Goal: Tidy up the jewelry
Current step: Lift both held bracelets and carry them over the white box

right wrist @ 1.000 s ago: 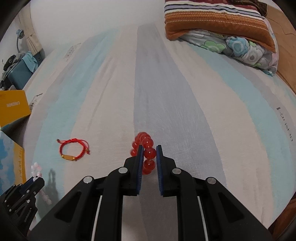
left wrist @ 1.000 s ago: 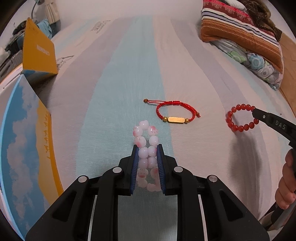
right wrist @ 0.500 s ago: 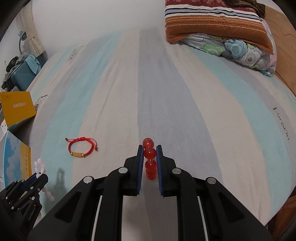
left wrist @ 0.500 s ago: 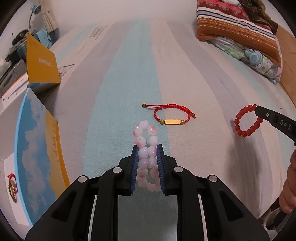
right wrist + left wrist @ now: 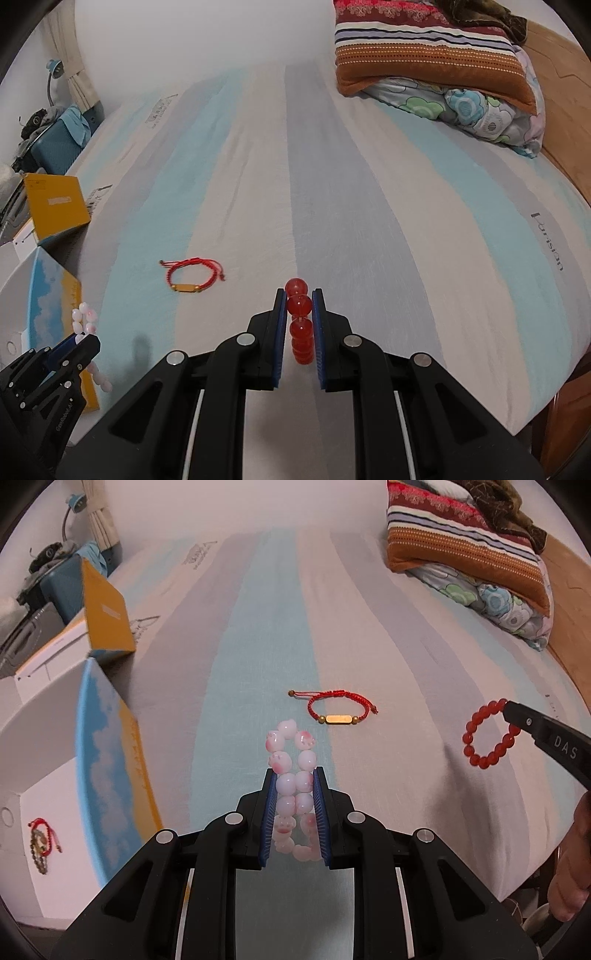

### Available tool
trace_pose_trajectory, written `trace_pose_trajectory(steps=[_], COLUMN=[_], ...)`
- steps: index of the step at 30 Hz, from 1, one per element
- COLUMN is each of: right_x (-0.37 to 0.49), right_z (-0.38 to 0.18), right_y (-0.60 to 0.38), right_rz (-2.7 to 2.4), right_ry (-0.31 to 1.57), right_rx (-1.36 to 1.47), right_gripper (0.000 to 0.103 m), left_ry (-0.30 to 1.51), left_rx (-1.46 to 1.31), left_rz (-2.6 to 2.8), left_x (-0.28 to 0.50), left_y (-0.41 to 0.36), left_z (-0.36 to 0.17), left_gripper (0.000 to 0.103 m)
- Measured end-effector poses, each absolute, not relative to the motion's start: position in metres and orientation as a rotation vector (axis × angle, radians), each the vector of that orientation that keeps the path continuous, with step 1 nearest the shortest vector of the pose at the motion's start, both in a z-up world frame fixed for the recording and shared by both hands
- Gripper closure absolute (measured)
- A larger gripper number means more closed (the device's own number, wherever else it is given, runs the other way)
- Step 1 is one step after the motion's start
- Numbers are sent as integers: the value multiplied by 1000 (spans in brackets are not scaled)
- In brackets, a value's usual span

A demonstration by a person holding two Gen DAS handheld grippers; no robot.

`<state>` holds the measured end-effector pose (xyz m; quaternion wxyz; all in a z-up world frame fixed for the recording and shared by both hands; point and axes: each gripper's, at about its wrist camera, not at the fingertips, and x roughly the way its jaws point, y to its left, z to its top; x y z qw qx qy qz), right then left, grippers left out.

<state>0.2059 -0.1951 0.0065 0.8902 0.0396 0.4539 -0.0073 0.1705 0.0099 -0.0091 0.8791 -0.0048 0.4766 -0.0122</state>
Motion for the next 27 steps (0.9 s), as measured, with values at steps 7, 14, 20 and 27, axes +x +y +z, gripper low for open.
trace_pose_trajectory(steps=[7,14,20,27], right_x=[186,170,158,146], right_z=[30,52,71,91], right_y=[-180,-158,-132,-90], right_rz=[3,30,57,103], right_ry=[906,872,848,818], right_rx=[71,52,30,11], right_gripper=[90,90,90,90], left_ry=[960,930,907,867], left_rx=[-11,-42,-62,-76], left_rz=[-10,-1,34,75], left_x=[149,129,115,95], left_y=[22,39,65,100], left_z=[12,35,52,74], left_gripper=[84,84,84,84])
